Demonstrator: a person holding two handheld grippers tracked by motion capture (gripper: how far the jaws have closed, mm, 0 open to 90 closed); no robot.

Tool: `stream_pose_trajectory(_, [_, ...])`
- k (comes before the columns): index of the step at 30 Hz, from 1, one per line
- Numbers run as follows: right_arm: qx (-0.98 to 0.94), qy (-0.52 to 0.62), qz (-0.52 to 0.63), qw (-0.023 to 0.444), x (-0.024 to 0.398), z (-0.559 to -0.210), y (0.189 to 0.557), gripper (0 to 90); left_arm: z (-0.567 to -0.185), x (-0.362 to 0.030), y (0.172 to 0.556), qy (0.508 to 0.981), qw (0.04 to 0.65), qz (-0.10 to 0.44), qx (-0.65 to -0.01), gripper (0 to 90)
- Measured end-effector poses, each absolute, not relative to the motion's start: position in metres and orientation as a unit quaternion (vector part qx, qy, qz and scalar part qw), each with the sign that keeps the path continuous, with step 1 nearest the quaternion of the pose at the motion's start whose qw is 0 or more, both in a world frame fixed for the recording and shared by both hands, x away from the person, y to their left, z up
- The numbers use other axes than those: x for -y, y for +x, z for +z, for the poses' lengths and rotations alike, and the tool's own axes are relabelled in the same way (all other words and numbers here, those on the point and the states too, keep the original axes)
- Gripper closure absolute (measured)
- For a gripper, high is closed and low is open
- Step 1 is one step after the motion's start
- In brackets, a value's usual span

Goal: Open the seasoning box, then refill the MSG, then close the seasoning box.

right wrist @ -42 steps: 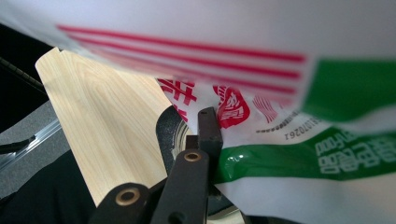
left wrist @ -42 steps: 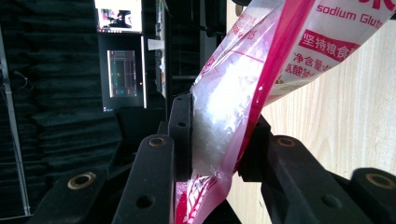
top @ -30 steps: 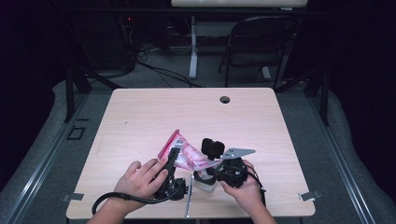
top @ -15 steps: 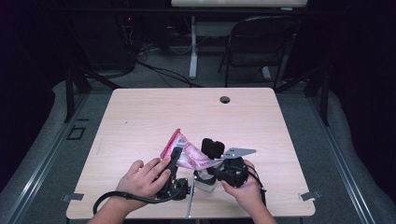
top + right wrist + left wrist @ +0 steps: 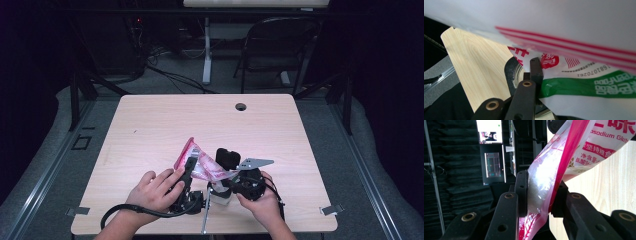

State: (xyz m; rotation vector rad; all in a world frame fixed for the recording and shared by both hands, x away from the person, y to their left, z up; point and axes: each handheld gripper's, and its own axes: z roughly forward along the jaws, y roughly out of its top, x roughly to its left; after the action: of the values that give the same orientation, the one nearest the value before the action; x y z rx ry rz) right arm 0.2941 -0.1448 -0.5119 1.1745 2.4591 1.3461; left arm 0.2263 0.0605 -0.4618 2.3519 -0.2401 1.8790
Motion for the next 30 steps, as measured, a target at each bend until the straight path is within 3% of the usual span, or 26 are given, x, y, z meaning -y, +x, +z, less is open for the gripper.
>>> stream_pose_trajectory(30, [-0.807, 0.386, 0.444, 0.049, 0.1436, -0.5123, 0.2946, 90.0, -0.4591, -0.0605, 0.2252, 0.780, 0.052, 0.617, 0.088, 73.9])
